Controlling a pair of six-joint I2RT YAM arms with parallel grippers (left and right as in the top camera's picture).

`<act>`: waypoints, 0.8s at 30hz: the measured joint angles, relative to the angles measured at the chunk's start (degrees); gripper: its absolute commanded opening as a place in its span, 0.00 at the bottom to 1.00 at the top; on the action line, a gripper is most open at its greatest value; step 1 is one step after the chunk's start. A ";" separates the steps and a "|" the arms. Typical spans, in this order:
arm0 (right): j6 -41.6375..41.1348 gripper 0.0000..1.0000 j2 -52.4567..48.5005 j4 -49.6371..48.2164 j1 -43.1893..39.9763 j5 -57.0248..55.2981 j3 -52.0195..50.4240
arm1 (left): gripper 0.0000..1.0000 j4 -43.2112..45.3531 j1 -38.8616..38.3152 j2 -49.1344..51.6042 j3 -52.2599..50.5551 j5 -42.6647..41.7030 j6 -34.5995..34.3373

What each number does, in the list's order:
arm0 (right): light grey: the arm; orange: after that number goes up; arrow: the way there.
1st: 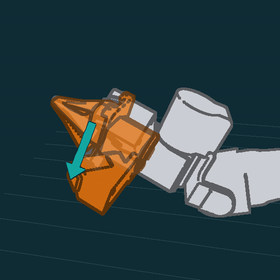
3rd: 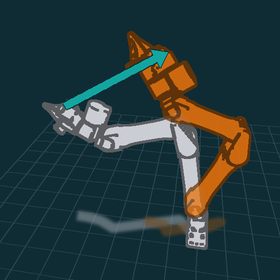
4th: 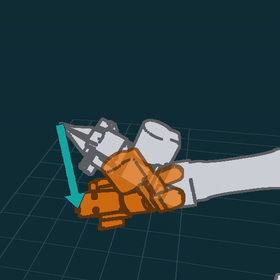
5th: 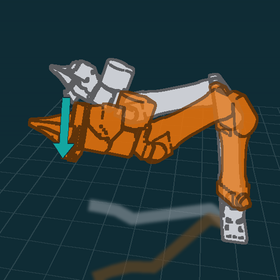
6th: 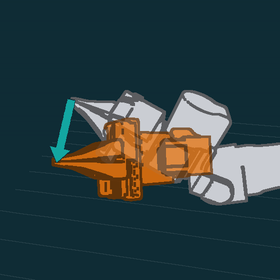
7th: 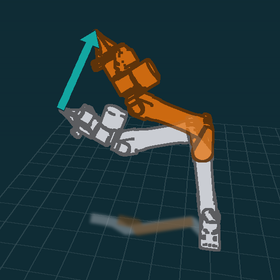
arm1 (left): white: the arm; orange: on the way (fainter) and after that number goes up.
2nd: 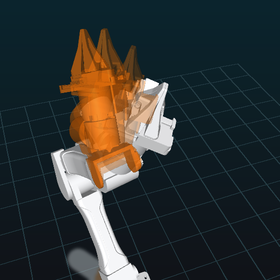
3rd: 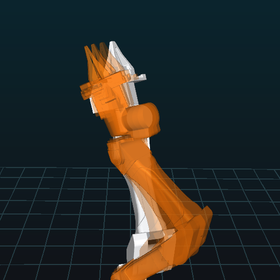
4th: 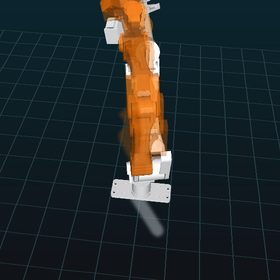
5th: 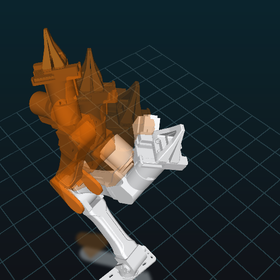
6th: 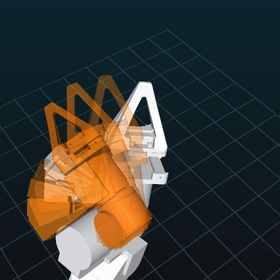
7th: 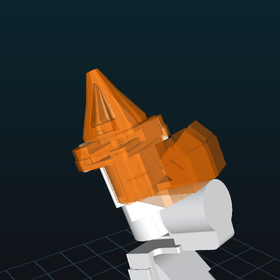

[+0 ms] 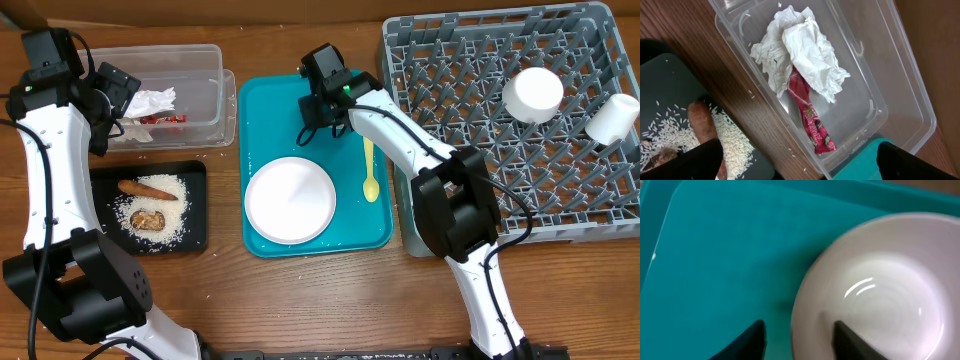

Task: Sort waste into correct bins and load items into the dishwasher
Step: 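Carry the pink cup right and place it in the dish rack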

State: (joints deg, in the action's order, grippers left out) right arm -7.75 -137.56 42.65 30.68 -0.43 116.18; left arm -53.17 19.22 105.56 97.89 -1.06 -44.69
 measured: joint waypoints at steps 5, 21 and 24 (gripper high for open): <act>0.28 0.42 0.00 -0.17 0.00 0.04 -0.28 | 1.00 0.00 0.00 0.00 0.00 0.00 0.00; -2.62 0.04 -1.25 10.23 -0.28 1.33 16.06 | 1.00 -0.02 0.00 0.00 0.00 0.00 0.00; -3.80 0.04 -0.37 12.96 -2.71 7.13 24.46 | 1.00 0.00 0.00 0.00 0.00 0.00 0.00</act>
State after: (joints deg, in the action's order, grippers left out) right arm -11.55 -137.93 55.61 27.97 6.70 140.64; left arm -53.17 19.22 105.56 97.89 -1.06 -44.69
